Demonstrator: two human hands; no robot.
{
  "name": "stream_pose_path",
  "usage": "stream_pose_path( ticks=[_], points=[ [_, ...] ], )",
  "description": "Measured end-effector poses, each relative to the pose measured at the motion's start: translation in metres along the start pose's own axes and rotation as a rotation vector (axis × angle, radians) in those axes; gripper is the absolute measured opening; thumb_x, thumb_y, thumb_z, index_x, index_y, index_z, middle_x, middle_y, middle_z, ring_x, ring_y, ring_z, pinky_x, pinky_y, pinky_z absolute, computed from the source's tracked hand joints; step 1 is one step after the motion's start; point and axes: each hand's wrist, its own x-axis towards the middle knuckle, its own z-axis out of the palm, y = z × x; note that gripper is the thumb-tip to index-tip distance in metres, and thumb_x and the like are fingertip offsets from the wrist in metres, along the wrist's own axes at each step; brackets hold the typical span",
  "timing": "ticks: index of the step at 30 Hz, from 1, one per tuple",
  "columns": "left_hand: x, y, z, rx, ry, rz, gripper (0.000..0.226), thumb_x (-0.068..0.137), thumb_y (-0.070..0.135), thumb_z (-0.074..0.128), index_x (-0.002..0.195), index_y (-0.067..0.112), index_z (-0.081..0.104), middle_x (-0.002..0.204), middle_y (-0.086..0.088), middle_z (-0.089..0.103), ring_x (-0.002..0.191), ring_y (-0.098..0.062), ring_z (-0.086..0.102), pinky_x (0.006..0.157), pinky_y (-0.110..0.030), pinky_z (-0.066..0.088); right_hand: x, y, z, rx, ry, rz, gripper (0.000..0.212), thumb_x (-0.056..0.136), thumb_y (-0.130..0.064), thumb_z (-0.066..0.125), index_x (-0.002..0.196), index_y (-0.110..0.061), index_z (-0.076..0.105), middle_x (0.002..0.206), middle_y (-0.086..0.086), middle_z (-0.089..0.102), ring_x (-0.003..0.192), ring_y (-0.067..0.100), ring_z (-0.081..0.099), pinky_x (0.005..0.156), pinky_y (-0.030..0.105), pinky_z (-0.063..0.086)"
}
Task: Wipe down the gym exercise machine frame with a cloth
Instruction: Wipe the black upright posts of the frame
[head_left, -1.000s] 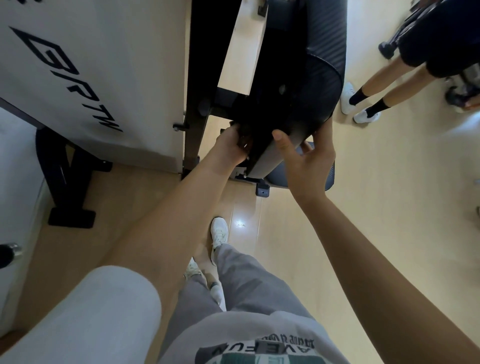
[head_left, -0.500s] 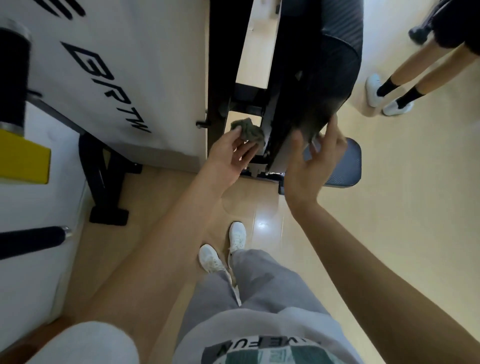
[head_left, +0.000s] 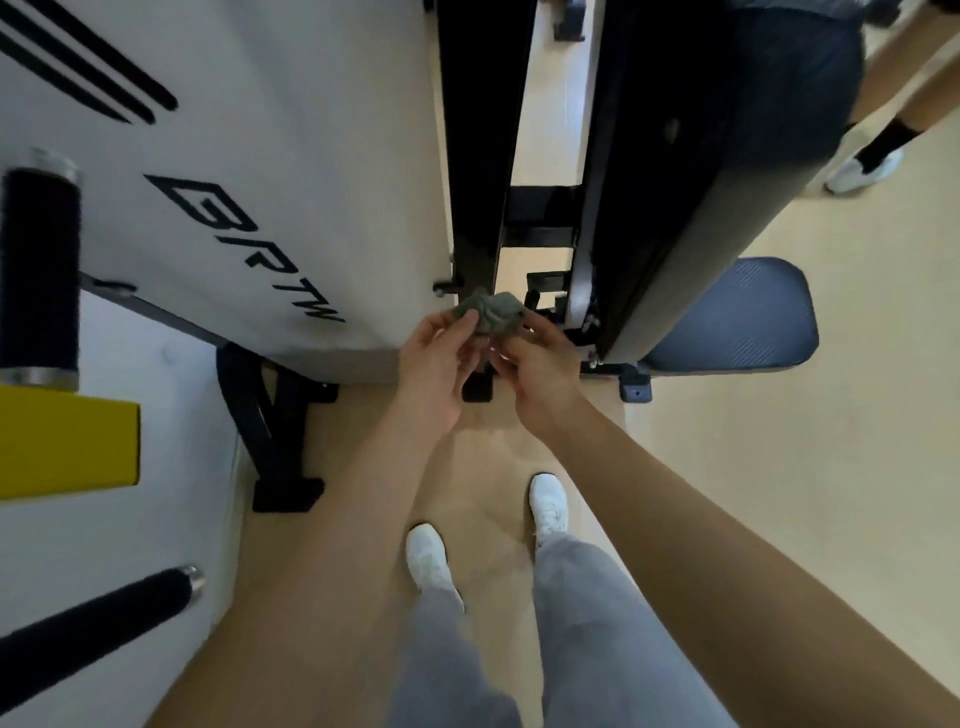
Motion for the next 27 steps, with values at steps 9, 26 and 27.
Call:
stream_pose_path(
  ticks=[9, 26, 27],
  points=[
    [0.050, 0.005, 0.012, 0.065, 0.055, 0.313, 0.022, 0.082, -0.001, 0.078, 0.097, 0.011, 0.066, 0.106, -0.010, 0.072, 0.097, -0.023, 0.072, 0.084, -0.033, 0.061, 0.041, -0.004, 0.030, -0.045, 0.128, -0.497, 0.033, 0.087, 0.000, 0.071, 0.116, -0.017, 0.068, 0.116, 0.007, 0.072, 0.105, 0.020, 0.070, 0.091, 0.032, 0.058],
    [0.143, -0.083, -0.012, 0.311, 0.394, 0.452, 0.015, 0.081, 0.015, 0.083, 0.084, 0.021, 0.069, 0.084, 0.004, 0.074, 0.082, -0.013, 0.071, 0.081, -0.030, 0.060, 0.148, 0.067, -0.005, -0.606, -0.024, -0.634, 0.043, 0.087, 0.005, 0.066, 0.127, -0.011, 0.065, 0.121, 0.003, 0.067, 0.109, 0.013, 0.064, 0.093, 0.022, 0.056],
    [0.152, -0.090, -0.016, 0.293, 0.389, 0.428, 0.015, 0.081, 0.015, 0.082, 0.085, 0.021, 0.069, 0.085, 0.004, 0.074, 0.082, -0.013, 0.071, 0.081, -0.030, 0.060, 0.156, 0.074, -0.009, -0.625, -0.027, -0.622, 0.043, 0.088, 0.003, 0.068, 0.127, -0.013, 0.064, 0.121, 0.001, 0.067, 0.107, 0.012, 0.064, 0.092, 0.019, 0.055]
  ],
)
